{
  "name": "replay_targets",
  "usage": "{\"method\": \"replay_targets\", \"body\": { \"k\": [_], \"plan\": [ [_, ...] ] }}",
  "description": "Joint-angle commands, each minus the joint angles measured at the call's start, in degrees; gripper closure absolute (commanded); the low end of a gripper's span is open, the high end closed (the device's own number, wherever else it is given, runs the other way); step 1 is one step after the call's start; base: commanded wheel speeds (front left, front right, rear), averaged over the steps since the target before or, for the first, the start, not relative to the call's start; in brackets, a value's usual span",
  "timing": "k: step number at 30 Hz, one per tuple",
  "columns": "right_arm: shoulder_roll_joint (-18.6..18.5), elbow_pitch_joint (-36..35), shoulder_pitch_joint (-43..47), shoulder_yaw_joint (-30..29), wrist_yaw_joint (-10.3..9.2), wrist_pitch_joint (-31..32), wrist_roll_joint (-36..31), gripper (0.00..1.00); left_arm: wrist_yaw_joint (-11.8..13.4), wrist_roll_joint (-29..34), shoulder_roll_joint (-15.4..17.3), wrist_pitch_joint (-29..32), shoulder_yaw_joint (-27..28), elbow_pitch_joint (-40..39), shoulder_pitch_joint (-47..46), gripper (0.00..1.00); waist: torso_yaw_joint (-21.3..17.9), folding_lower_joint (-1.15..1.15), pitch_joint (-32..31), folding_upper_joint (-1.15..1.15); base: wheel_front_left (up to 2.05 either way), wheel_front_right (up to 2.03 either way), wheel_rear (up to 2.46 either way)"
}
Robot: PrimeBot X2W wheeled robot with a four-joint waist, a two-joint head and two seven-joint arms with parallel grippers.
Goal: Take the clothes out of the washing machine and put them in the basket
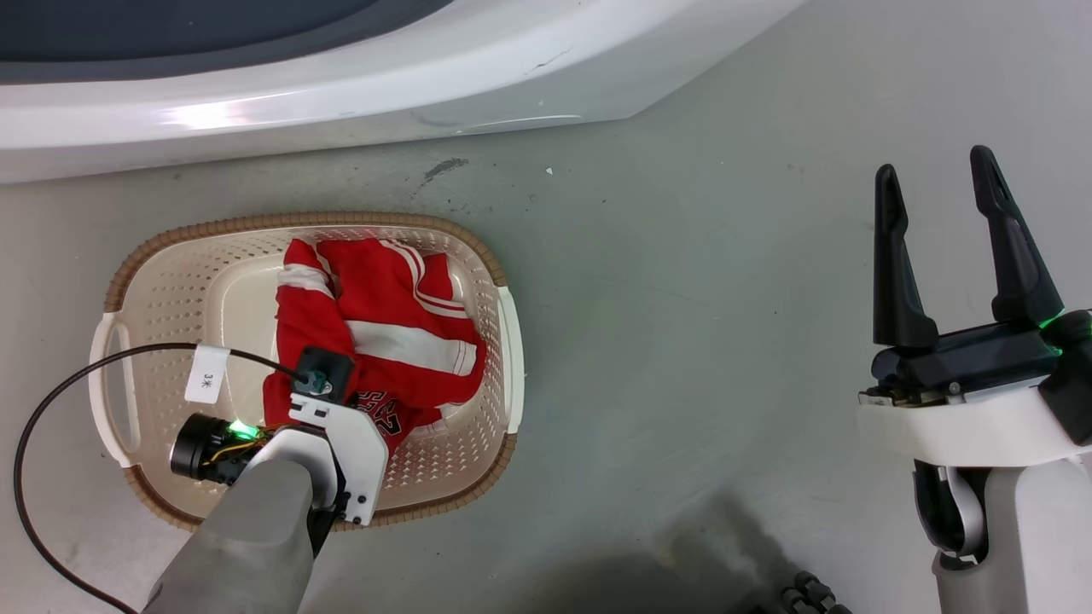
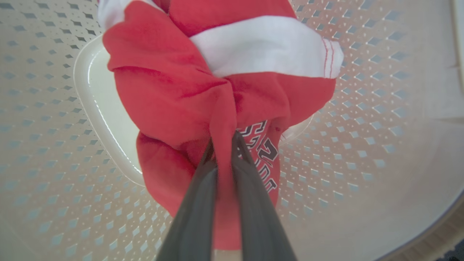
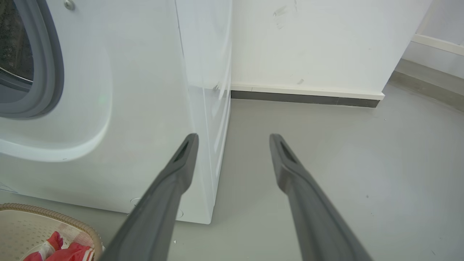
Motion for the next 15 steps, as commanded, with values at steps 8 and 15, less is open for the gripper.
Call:
{"method": "replay_targets", "body": {
  "k": [8,15],
  "plan": [
    [0.09,1.06,-0.76,0.50,-0.04,-0.14,0.41,0.00,-0.35,-1.56,-0.75,-0.04,0.36,0.20,1.43,0.00,0.83,-0.01,-2.91,0.00,0.00,0.00,0.00],
    [0.09,2.62,2.00,1.38,-0.04,-0.14,-0.28,0.00,0.34,-1.48,-1.47,-4.92,-0.15,0.21,3.96,0.00,2.23,-0.01,-9.65,0.00,0.00,0.00,0.00]
  ]
}}
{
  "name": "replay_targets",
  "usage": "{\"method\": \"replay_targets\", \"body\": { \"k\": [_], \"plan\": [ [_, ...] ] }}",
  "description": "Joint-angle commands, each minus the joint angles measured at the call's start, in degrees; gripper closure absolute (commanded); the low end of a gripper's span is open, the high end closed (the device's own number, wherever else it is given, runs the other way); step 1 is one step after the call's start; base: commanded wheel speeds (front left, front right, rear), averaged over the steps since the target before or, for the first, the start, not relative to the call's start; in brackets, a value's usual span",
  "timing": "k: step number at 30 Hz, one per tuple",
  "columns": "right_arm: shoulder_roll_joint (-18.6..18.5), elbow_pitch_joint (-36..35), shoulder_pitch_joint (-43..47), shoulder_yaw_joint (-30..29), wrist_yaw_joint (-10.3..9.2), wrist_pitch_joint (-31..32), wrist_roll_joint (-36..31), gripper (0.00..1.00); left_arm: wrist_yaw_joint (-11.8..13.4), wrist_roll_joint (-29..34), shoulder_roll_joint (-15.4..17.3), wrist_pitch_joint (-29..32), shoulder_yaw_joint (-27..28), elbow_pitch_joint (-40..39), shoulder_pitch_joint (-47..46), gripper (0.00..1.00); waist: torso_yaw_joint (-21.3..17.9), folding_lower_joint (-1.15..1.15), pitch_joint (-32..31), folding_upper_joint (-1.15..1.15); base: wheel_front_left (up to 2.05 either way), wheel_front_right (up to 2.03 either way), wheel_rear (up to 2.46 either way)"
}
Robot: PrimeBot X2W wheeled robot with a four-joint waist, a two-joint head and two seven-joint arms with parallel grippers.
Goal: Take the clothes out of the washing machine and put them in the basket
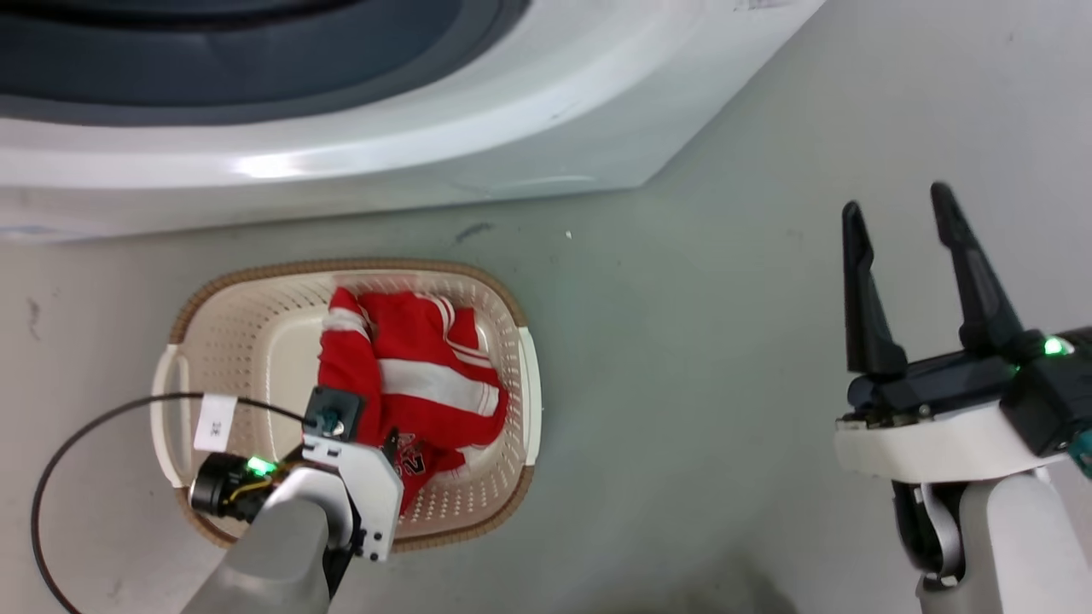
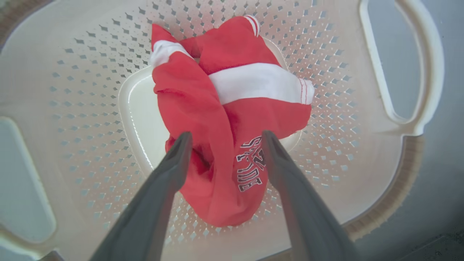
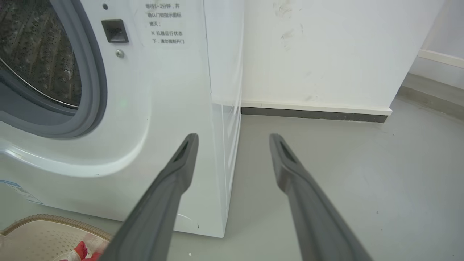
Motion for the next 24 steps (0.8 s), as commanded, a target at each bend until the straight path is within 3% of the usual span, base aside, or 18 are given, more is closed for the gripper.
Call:
{"method": "replay_targets", "body": {
  "k": [1,7,9,10,24],
  "plan": [
    [0.06,0.24,0.90,0.07,-0.04,-0.14,-0.42,0.00,0.27,0.12,-0.28,-0.50,-0.05,0.02,1.08,0.00,0.85,-0.01,-3.15,0.00,0.00,0.00,0.00],
    [0.05,1.57,3.96,0.56,-0.04,-0.14,-1.13,0.00,1.15,-0.15,-1.19,-2.07,0.47,-1.95,4.51,0.00,2.19,-0.01,-9.93,0.00,0.00,0.00,0.00],
    [0.06,1.98,4.99,0.58,-0.04,-0.14,-1.26,0.00,2.00,-0.16,-1.00,-2.15,1.36,-5.17,5.69,0.00,2.65,-0.01,-12.09,0.00,0.00,0.00,0.00],
    [0.05,2.49,6.80,0.63,-0.04,-0.14,-1.53,0.00,3.47,0.60,-0.37,-2.05,2.86,-10.37,8.94,0.00,3.30,-0.01,-15.02,0.00,0.00,0.00,0.00],
    [0.07,4.42,14.18,1.17,-0.04,-0.14,-2.24,0.00,8.77,8.58,0.79,-2.09,14.05,-34.78,23.71,0.00,5.99,-0.01,-26.89,0.00,0.00,0.00,0.00]
  ]
}}
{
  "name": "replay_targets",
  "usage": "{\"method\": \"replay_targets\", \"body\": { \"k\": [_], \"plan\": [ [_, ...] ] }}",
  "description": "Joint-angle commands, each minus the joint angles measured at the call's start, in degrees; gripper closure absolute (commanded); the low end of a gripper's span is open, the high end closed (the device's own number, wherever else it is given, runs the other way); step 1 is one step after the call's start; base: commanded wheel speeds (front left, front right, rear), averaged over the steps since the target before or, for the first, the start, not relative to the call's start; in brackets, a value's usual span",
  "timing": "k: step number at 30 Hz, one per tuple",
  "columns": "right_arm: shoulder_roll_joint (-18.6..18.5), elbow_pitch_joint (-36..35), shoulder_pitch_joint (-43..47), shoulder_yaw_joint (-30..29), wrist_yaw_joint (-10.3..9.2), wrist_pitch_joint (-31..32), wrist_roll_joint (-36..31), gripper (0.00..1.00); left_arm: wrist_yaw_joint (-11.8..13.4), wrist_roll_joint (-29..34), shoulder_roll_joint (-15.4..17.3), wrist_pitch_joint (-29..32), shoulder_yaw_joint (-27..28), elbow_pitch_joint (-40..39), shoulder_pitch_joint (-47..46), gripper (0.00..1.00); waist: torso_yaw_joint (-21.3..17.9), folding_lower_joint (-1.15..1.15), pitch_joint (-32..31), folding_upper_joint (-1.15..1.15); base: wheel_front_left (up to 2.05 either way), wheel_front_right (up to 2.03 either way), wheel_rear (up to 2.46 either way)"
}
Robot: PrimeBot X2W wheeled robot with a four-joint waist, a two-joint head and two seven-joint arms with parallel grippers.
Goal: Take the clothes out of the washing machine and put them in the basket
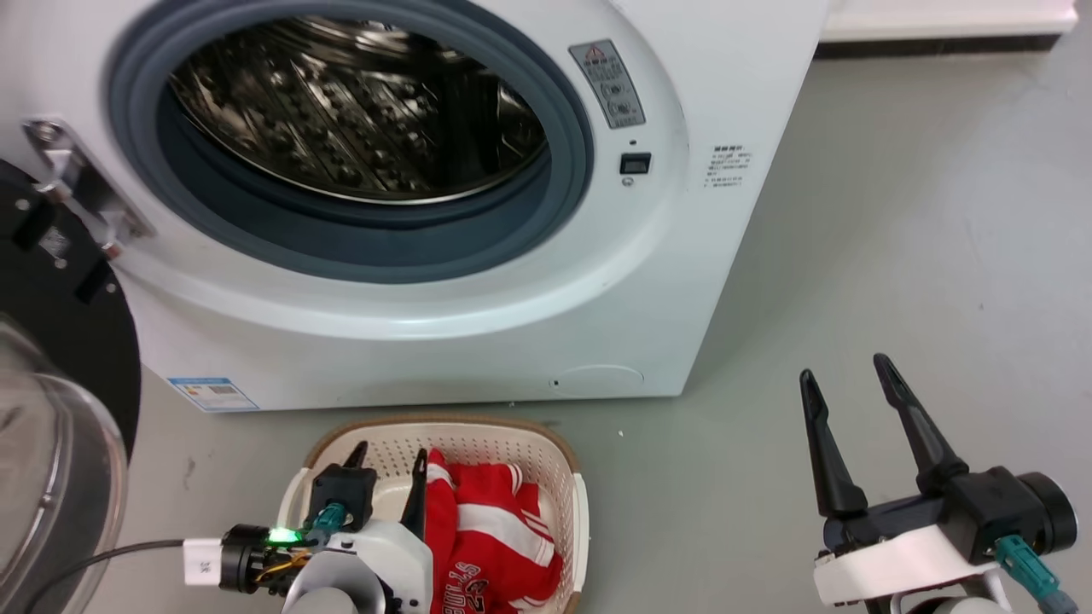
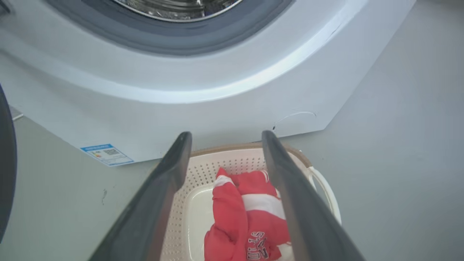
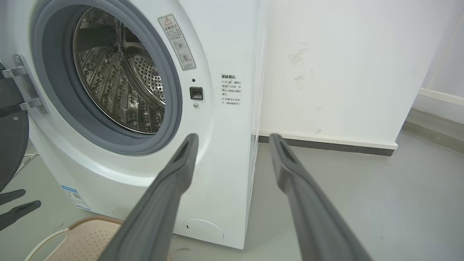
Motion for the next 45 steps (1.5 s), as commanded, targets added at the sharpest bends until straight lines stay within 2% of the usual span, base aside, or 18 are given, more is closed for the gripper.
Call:
{"method": "replay_targets", "body": {
  "k": [1,11,20,31,45],
  "plan": [
    [0.08,0.21,0.75,0.01,-0.04,-0.14,-0.10,0.00,0.58,0.90,-0.15,-0.14,1.14,-2.23,1.24,0.00,0.97,0.02,-1.77,0.00,0.00,0.00,0.00],
    [0.08,0.56,3.33,-0.79,-0.04,-0.14,0.39,0.00,1.84,8.21,-2.25,-0.15,10.41,-20.82,10.75,0.00,2.23,0.02,-5.56,0.00,0.00,0.00,0.00],
    [0.09,0.73,5.48,-1.46,-0.04,-0.14,0.84,0.00,1.71,12.83,-4.34,-0.15,15.84,-32.23,16.63,0.00,2.36,0.02,-8.18,0.00,0.00,0.00,0.00],
    [0.08,0.67,7.09,-3.04,-0.04,-0.14,0.44,0.00,0.22,15.12,-6.37,-0.15,18.42,-36.98,20.61,0.00,2.45,0.02,-10.09,0.00,0.00,0.00,0.00],
    [0.08,1.00,8.43,-3.68,-0.04,-0.14,1.14,0.00,-1.95,14.82,-7.72,-0.15,20.71,-36.40,22.76,0.00,2.53,0.02,-11.26,0.00,0.00,0.00,0.00]
  ]
}}
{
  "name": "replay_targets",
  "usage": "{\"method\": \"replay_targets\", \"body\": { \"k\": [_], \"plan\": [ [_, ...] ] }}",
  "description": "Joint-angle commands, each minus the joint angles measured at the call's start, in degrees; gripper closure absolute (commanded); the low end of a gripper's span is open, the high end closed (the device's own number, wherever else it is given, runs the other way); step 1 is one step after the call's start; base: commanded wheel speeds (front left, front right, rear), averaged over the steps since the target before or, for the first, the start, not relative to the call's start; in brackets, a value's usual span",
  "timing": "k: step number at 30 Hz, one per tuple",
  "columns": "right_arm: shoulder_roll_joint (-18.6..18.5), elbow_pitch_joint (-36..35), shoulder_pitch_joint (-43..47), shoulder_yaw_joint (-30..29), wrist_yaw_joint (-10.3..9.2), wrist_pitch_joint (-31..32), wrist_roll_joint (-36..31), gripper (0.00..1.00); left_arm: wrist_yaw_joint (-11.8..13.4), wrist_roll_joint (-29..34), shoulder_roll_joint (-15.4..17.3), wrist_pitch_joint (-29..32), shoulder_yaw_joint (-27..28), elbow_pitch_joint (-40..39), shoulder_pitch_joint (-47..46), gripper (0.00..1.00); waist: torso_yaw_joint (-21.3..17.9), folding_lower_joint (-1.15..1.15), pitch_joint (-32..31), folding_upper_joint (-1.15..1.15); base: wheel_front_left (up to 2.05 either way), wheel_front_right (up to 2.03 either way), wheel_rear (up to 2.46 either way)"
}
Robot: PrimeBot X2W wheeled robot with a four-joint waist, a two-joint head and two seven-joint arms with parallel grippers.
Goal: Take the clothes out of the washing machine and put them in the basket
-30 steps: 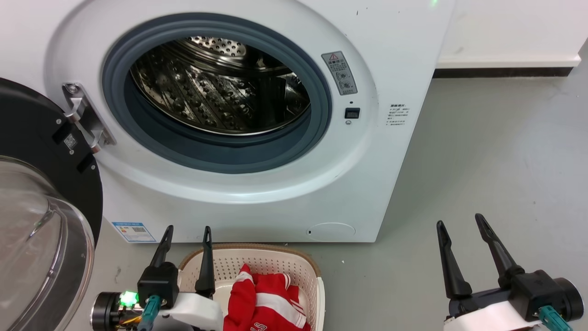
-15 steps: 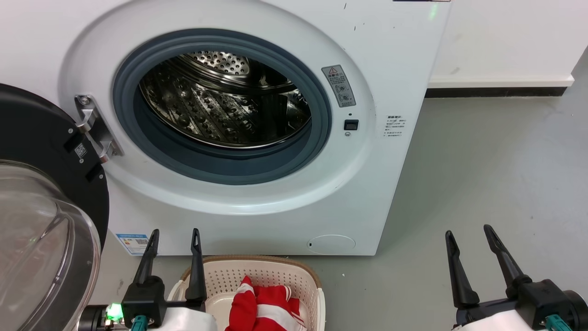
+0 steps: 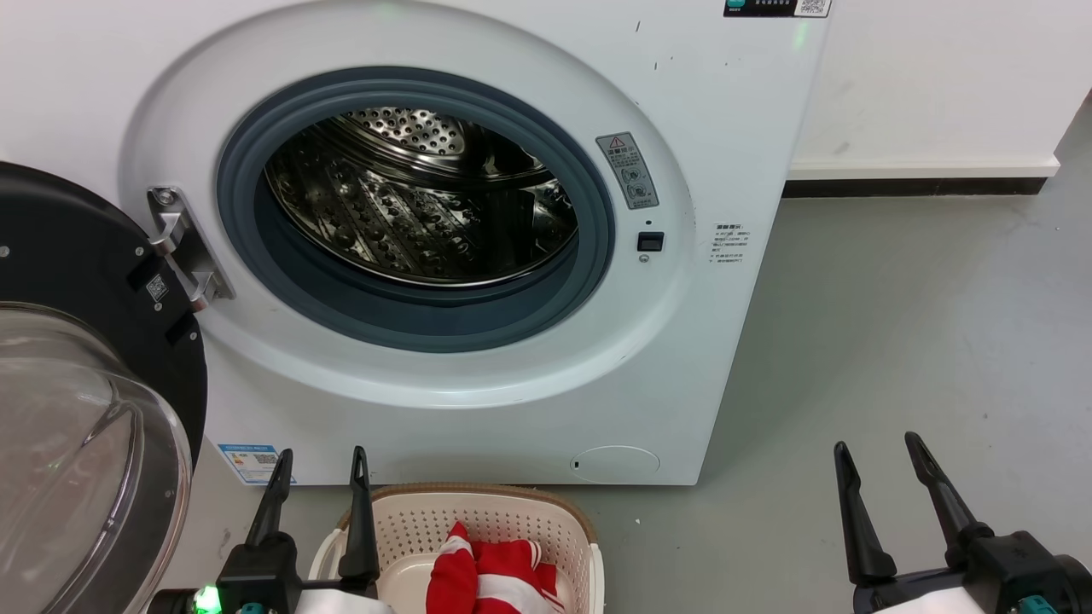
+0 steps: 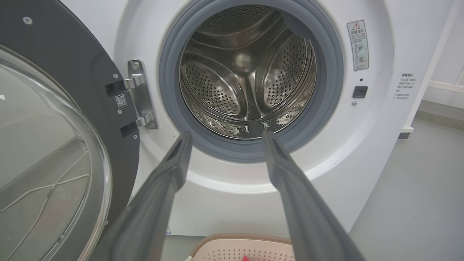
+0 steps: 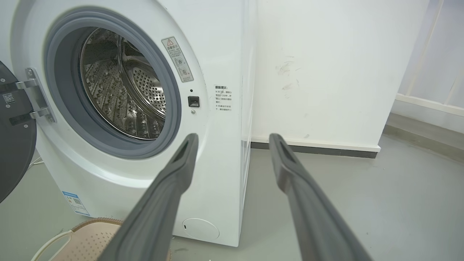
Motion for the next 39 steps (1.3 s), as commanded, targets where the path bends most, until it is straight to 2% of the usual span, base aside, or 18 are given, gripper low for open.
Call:
{"method": "replay_targets", "body": {
  "k": [1,13,14,20,39],
  "plan": [
    [0.08,0.11,0.79,-0.04,-0.04,-0.14,0.44,0.00,-0.07,0.20,-0.01,-0.15,0.21,0.11,0.72,0.00,0.01,0.00,0.01,0.00,0.00,0.00,0.00],
    [0.08,0.18,0.34,0.05,-0.04,-0.14,0.65,0.00,-0.67,0.66,-0.45,-0.15,1.12,0.16,0.32,0.00,-0.10,0.00,0.46,0.00,0.00,0.00,0.00],
    [0.00,0.09,0.00,0.03,0.00,0.00,0.11,1.00,-0.71,0.51,-0.37,0.00,1.09,0.23,0.07,1.00,-0.10,0.01,0.47,0.00,0.00,0.00,0.00],
    [-0.01,2.78,0.25,0.21,0.01,0.27,0.79,1.00,-0.79,-0.29,-0.47,0.50,1.12,3.31,0.79,1.00,-0.11,0.01,0.49,0.00,0.00,0.00,0.00],
    [-1.30,5.39,-3.32,0.08,0.00,4.15,24.28,1.00,-3.36,-22.14,-0.49,5.71,3.26,5.29,-2.56,1.00,-0.12,0.01,0.64,0.00,0.00,0.00,0.00]
  ]
}}
